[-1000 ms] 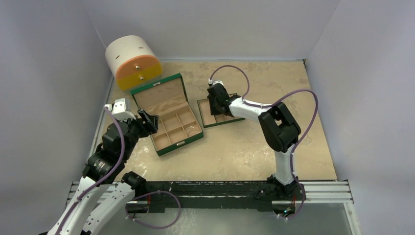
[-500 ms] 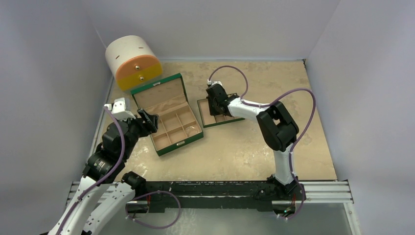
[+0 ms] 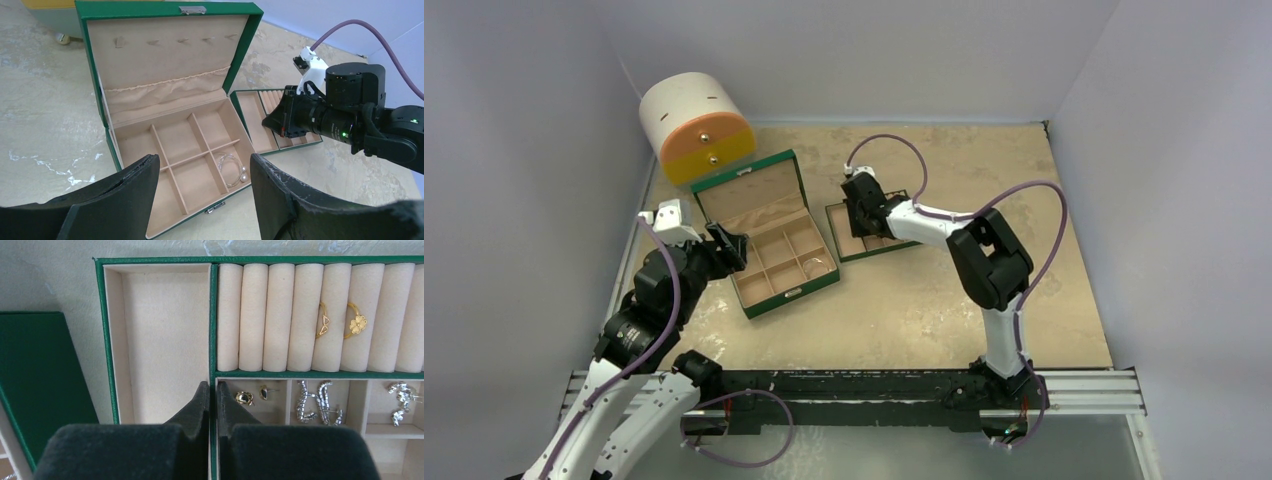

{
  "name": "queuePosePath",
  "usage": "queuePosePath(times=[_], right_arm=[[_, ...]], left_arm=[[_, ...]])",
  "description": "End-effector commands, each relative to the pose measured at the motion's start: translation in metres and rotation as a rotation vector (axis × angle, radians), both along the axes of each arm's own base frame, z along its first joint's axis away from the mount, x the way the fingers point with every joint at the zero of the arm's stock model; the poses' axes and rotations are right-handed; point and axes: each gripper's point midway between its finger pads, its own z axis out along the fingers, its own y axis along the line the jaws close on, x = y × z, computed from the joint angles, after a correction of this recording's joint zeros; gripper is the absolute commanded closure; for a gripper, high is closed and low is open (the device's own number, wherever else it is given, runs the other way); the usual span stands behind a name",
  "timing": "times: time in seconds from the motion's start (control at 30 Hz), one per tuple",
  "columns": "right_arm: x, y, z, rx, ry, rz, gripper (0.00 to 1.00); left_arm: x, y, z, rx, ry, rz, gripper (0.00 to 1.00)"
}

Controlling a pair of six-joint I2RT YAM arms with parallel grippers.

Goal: Organize the mixed jewelry

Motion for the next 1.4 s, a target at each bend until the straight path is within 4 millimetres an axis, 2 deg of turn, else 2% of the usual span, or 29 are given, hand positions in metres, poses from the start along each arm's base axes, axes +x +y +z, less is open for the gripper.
queuePosePath(times=[0.0, 0.2, 0.33, 0.53, 0.77, 1.03, 1.37], right_arm=[[0.004, 0.003, 0.055, 0.027, -0.108, 0.003, 1.0], [-0.013, -0.003, 0.093, 0.023, -0.165, 0.015, 1.0], [-0.029, 0.002, 0.116, 0.02, -0.201, 0.038, 1.0], [-0.055, 0.025, 0.138, 0.036, -0.225, 0.097, 1.0], [-0.081, 0.064, 0.151, 0.09, -0.208, 0.17, 1.0], [-0.1, 0.113, 0.147, 0.104, -0.157, 0.238, 1.0], [-0.111, 0.168, 0.123, 0.105, -0.095, 0.273, 1.0]], left_arm=[[0.004, -0.001, 0.017, -0.015, -0.054, -0.004, 0.34], [0.003, 0.0, 0.02, -0.022, -0.064, 0.001, 0.34], [0.002, 0.002, 0.022, -0.028, -0.072, 0.004, 0.34], [0.0, 0.004, 0.024, -0.037, -0.084, 0.012, 0.34], [-0.005, 0.013, 0.029, -0.052, -0.104, 0.053, 0.34], [-0.023, 0.045, 0.045, -0.099, -0.18, 0.188, 0.34], [-0.048, 0.077, 0.06, -0.179, -0.276, 0.303, 0.34]])
